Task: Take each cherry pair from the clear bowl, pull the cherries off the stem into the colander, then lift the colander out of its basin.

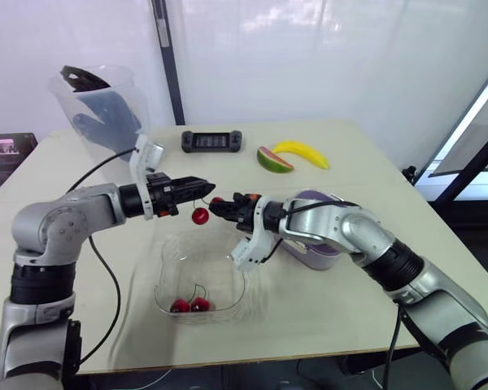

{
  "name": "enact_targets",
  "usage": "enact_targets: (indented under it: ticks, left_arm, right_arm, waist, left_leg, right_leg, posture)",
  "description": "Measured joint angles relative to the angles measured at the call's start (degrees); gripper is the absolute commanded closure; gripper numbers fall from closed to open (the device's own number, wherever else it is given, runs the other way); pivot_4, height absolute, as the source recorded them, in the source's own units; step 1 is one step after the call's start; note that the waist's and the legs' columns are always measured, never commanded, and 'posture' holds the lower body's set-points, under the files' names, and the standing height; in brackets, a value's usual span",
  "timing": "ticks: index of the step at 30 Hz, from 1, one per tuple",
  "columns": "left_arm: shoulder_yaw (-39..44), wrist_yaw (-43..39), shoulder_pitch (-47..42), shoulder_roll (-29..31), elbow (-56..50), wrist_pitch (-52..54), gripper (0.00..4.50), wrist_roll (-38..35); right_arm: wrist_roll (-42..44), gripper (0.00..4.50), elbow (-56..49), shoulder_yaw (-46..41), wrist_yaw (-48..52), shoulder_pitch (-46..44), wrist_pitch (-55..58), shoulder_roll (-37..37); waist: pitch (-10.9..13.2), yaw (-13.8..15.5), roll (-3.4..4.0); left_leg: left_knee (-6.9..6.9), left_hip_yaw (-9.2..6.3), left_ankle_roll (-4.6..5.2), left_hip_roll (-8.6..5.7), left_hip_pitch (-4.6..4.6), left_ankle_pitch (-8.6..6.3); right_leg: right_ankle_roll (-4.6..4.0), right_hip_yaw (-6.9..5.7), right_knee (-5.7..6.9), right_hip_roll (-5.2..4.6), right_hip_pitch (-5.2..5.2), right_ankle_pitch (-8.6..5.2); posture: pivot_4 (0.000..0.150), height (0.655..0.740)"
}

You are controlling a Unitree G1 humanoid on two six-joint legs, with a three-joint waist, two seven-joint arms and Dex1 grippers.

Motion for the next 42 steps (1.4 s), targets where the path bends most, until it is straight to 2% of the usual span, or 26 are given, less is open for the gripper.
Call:
enact_targets:
  ticks: [1,2,4,5,6,19,20,21,26,27,29,32,35,38,40,42]
  left_arm:
    - [0.00,-0.14,0.05,0.18,-0.11,0.06,2.80,-0.01]
    - [0.00,-0.43,0.23,0.53,-0.30,0.19,3.06,-0.02]
    - [0.00,-0.92,0.38,1.21,-0.65,0.71,3.71,-0.02]
    - [0.00,-1.13,0.43,1.48,-0.74,0.85,4.21,0.01]
    - [-0.01,-1.30,0.63,1.72,-0.99,0.90,4.47,0.10]
    - [-0.94,-1.94,1.43,2.05,-0.97,0.71,4.47,2.43]
    - [-0.93,-1.90,1.41,2.01,-0.89,0.70,4.50,2.45]
    - [-0.92,-1.74,1.29,1.81,-0.71,0.68,4.50,2.44]
    - [-0.91,-1.42,1.22,1.33,0.20,0.62,4.50,2.44]
    - [-0.91,-1.43,1.21,1.33,0.23,0.55,4.50,2.45]
    - [-0.92,-1.66,1.16,1.34,0.53,0.15,4.50,2.52]
    - [-0.92,-3.09,0.43,1.43,1.95,-1.71,4.50,3.19]
    - [-0.87,-5.21,-0.55,1.51,2.88,-2.93,4.50,3.29]
    - [0.92,-6.32,-1.99,0.29,3.51,-2.92,4.50,1.02]
    - [1.98,-7.17,-2.18,-0.22,3.36,-2.93,4.50,-0.44]
    - [2.02,-7.75,-1.93,-0.25,3.01,-2.92,4.50,-0.51]
  right_arm:
    - [0.08,3.66,0.00,0.00,0.12,0.00,0.00,0.05]
    - [0.35,3.66,-0.05,0.00,0.28,0.00,-0.01,0.09]
    - [0.85,3.66,-0.52,-0.13,0.73,0.10,-0.01,0.16]
    - [1.09,3.66,-0.86,-0.25,0.88,0.16,-0.01,0.27]
    - [1.22,3.66,-1.05,-0.28,1.01,0.17,0.00,0.42]
    - [4.42,3.66,-1.08,-1.05,4.29,0.72,0.40,0.58]
    - [5.12,2.77,-1.06,-1.33,4.97,0.75,0.54,0.59]
    - [6.36,2.53,-1.05,-1.74,5.99,0.88,0.69,0.61]
    - [10.39,0.31,-1.11,-2.52,9.49,1.18,0.72,0.08]
    - [11.77,0.04,-1.17,-2.81,10.71,1.38,0.78,-0.35]
    - [18.11,0.04,-1.92,-4.69,16.11,3.03,3.87,-0.73]
    - [38.76,0.04,-6.69,-9.53,31.53,8.15,19.66,-0.73]
    - [53.35,0.04,-9.99,-15.09,39.28,8.64,36.29,0.05]
    - [64.14,0.04,-13.42,-22.03,39.71,5.94,52.04,1.63]
    - [72.27,0.04,-16.63,-25.85,39.61,2.85,66.70,2.12]
    - [77.95,0.04,-18.20,-29.42,38.12,1.14,75.15,3.83]
  waist:
    - [0.00,0.00,0.00]
    - [0.00,-0.02,0.00]
    - [0.00,-0.02,0.00]
    - [0.00,0.00,0.00]
    - [0.00,0.00,0.00]
    - [0.00,0.03,0.00]
    - [0.00,0.03,0.00]
    - [0.00,0.05,0.00]
    - [0.00,0.02,0.00]
    - [0.00,0.06,0.00]
    - [0.00,0.11,0.00]
    - [0.00,0.12,0.00]
    - [0.00,0.05,0.00]
    - [0.00,0.07,0.00]
    - [0.00,0.04,0.01]
    - [0.00,0.05,0.00]
  left_leg:
    - [0.00,0.00,0.00,0.00,0.00,0.00]
    - [0.00,0.00,0.00,0.00,0.00,0.00]
    - [0.00,0.00,0.00,0.00,0.00,0.00]
    - [0.00,0.00,0.00,0.00,0.00,0.00]
    - [0.00,0.00,0.00,0.00,0.00,0.00]
    - [0.01,-0.01,0.00,0.01,0.00,0.00]
    - [0.01,0.00,0.00,0.01,0.00,0.00]
    - [0.02,-0.01,0.00,0.01,0.00,0.00]
    - [0.02,-0.01,0.00,0.01,0.00,0.00]
    - [0.02,-0.01,0.00,0.02,0.00,0.00]
    - [0.04,-0.03,0.00,0.04,0.00,0.00]
    - [0.08,-0.10,0.00,0.08,0.04,0.00]
    - [0.08,-0.13,0.01,0.07,0.06,0.00]
    - [0.06,-0.15,0.01,0.08,0.06,0.00]
    - [0.05,-0.16,0.01,0.08,0.07,-0.01]
    - [0.05,-0.17,0.02,0.07,0.07,-0.01]
  right_leg:
    - [0.00,0.00,0.00,0.00,0.00,0.00]
    - [0.00,0.00,0.00,0.00,0.00,0.00]
    - [0.00,0.00,0.00,0.00,0.00,0.00]
    - [0.00,0.00,0.00,0.00,0.00,0.00]
    - [0.00,0.00,0.00,0.00,0.01,0.00]
    - [0.00,0.00,0.00,0.01,0.02,0.00]
    - [0.00,0.00,0.00,0.00,0.02,0.00]
    - [0.00,0.00,0.00,0.00,0.03,0.00]
    - [0.00,0.00,0.00,0.00,0.02,0.00]
    - [0.00,0.00,0.00,-0.01,0.03,0.00]
    - [0.00,-0.01,-0.02,-0.03,0.08,0.00]
    - [0.00,-0.08,-0.04,-0.05,0.20,0.00]
    - [0.00,-0.08,-0.04,-0.05,0.21,0.00]
    - [0.00,-0.08,-0.02,-0.04,0.17,0.00]
    - [0.00,-0.08,-0.02,-0.06,0.17,0.00]
    - [0.00,-0.09,-0.02,-0.06,0.17,0.00]
  posture:
    - [0.150,0.7400]
    - [0.150,0.7400]
    - [0.150,0.7400]
    - [0.150,0.7400]
    - [0.150,0.7400]
    - [0.150,0.7400]
    - [0.150,0.7400]
    - [0.150,0.7400]
    - [0.150,0.7400]
    - [0.150,0.7400]
    - [0.150,0.7400]
    - [0.150,0.7400]
    - [0.150,0.7400]
    - [0.150,0.7400]
    - [0.150,0.7400]
    - [0.150,0.7400]
